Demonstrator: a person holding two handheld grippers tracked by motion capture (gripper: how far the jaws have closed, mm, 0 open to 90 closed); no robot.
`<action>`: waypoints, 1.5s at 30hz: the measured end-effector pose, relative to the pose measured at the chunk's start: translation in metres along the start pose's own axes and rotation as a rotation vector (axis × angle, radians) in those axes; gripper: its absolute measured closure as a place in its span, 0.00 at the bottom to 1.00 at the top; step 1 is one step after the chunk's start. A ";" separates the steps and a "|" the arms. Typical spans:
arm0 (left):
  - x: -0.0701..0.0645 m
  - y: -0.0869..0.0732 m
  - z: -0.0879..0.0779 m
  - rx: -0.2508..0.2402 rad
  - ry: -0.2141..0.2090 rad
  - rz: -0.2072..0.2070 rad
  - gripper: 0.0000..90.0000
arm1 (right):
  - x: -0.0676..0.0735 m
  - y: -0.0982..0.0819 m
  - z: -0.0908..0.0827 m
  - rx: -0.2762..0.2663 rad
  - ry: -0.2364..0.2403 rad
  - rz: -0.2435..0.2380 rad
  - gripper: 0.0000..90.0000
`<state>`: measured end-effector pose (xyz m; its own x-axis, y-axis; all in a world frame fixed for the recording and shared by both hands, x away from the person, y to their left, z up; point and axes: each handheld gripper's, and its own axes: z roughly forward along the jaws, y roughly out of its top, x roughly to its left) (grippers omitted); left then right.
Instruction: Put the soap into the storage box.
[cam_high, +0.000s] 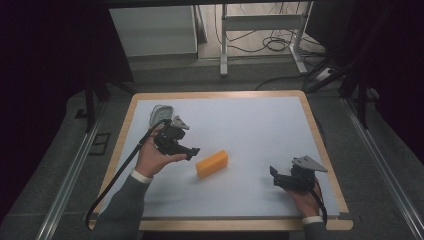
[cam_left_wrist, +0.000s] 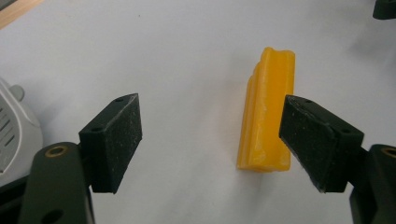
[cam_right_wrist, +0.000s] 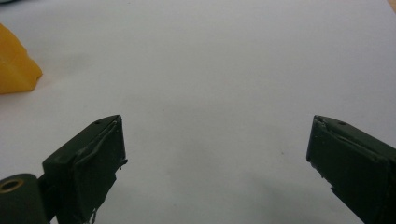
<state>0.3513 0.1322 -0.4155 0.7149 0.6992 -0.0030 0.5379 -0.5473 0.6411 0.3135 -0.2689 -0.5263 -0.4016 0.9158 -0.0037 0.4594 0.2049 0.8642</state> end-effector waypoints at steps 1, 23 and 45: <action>-0.001 0.001 0.001 -0.002 -0.003 0.001 0.24 | 0.000 0.000 0.000 0.000 0.001 0.000 0.05; -0.026 0.021 0.028 0.042 -0.028 0.076 0.25 | 0.001 0.000 0.000 -0.003 -0.004 -0.006 0.05; -0.040 0.016 0.067 0.128 -0.090 0.096 0.26 | 0.001 0.000 0.000 -0.004 -0.003 -0.010 0.05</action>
<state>0.3615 0.0648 -0.4568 0.7999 0.5998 -0.0191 0.5134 -0.6675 0.5393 0.3129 -0.2684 -0.5264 -0.4037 0.9148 -0.0137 0.4520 0.2124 0.8664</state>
